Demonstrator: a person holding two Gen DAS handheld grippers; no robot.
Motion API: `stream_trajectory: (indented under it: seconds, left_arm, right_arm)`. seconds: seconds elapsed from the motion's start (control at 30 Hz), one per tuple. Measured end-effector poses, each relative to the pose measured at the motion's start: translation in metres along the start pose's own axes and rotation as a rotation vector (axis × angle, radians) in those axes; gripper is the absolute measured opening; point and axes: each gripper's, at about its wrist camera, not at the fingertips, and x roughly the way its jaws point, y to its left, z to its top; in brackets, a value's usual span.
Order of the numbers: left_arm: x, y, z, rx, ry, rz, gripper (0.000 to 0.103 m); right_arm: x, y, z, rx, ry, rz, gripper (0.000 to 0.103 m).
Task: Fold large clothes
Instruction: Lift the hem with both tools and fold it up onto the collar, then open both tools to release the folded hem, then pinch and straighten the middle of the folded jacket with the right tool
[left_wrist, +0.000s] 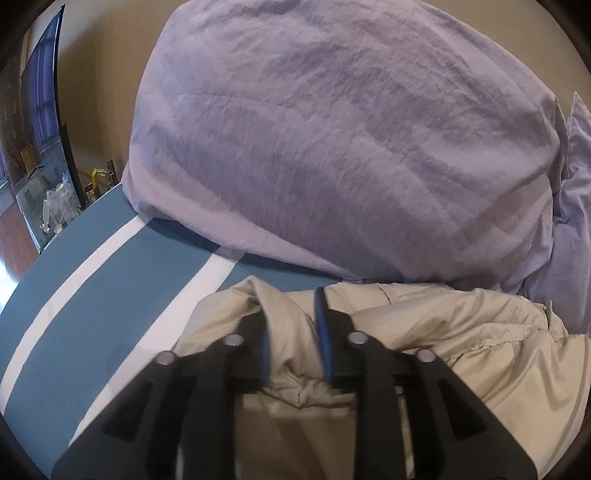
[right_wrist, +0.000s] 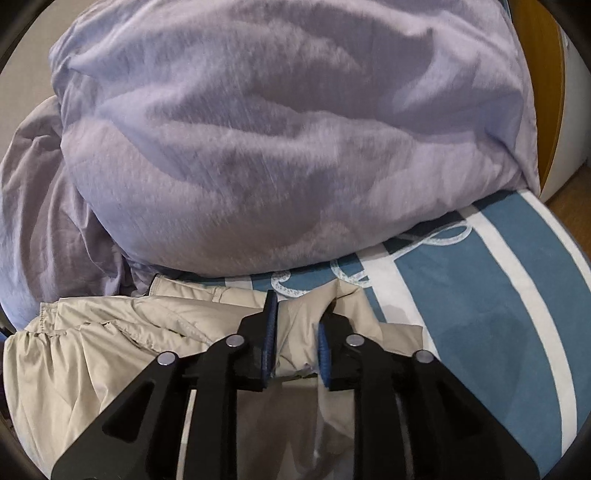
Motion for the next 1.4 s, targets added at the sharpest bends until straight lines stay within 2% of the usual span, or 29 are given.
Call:
stream_trajectory:
  seconds: [0.03,0.07,0.1,0.13,0.17,0.23,0.37,0.57,0.67,0.77,0.8,0.83,0.87,0.93,1.0,1.1,1.27,1.4]
  left_arm:
    - [-0.002,-0.001,0.001,0.007,-0.004,-0.008,0.037]
    - [-0.006,-0.001,0.001,0.011,-0.012,-0.017,0.051]
    - [-0.011,0.000,0.001,0.016,-0.025,-0.023,0.060]
    - [-0.020,0.001,0.001,0.023,-0.051,-0.006,0.082]
    - [-0.029,0.002,0.001,0.031,-0.084,0.007,0.088]
    - [-0.042,0.003,0.003,0.054,-0.108,-0.004,0.088]
    - [-0.063,-0.003,-0.001,0.081,-0.098,-0.034,0.088]
    - [-0.082,-0.037,-0.032,0.213,-0.080,-0.074,0.088]
    - [-0.091,-0.057,-0.047,0.286,-0.075,-0.086,0.088]
    - [-0.098,-0.072,-0.059,0.340,-0.085,-0.107,0.089]
    - [-0.099,-0.076,-0.061,0.353,-0.087,-0.113,0.090]
    - [-0.100,-0.079,-0.063,0.361,-0.088,-0.118,0.090]
    - [-0.101,-0.083,-0.065,0.369,-0.088,-0.124,0.090]
    - [-0.100,-0.089,-0.068,0.380,-0.085,-0.140,0.090]
    - [-0.100,-0.093,-0.069,0.381,-0.080,-0.153,0.090]
    - [-0.099,-0.098,-0.071,0.375,-0.080,-0.175,0.090]
    - [-0.098,-0.107,-0.072,0.376,-0.099,-0.186,0.090]
    - [-0.090,-0.112,-0.073,0.407,-0.127,-0.142,0.090]
  right_arm:
    - [-0.005,-0.002,0.000,0.012,-0.002,0.004,0.030]
    - [-0.013,-0.004,0.000,0.021,-0.012,0.004,0.036]
    - [-0.021,-0.004,0.000,0.024,-0.032,0.000,0.053]
    - [-0.032,-0.005,0.000,0.022,-0.067,-0.006,0.067]
    - [-0.039,-0.005,0.000,0.015,-0.092,-0.009,0.070]
    - [-0.056,0.002,-0.001,-0.014,-0.109,0.005,0.070]
    - [-0.066,0.029,-0.012,-0.065,-0.080,0.077,0.070]
    - [-0.059,0.103,-0.041,-0.221,0.013,0.164,0.070]
    - [-0.050,0.129,-0.055,-0.300,0.038,0.144,0.070]
    - [-0.029,0.147,-0.072,-0.385,0.068,0.058,0.070]
    - [-0.024,0.148,-0.075,-0.392,0.076,0.051,0.067]
    - [-0.018,0.148,-0.078,-0.400,0.082,0.046,0.054]
    - [-0.014,0.149,-0.080,-0.411,0.086,0.039,0.045]
    - [-0.010,0.154,-0.083,-0.437,0.071,0.025,0.018]
    - [-0.009,0.159,-0.082,-0.451,0.052,0.011,0.009]
    - [-0.007,0.161,-0.073,-0.433,0.021,0.003,0.004]
    - [-0.001,0.156,-0.052,-0.373,-0.016,-0.004,0.003]
    - [0.014,0.157,-0.051,-0.354,-0.005,-0.012,0.003]
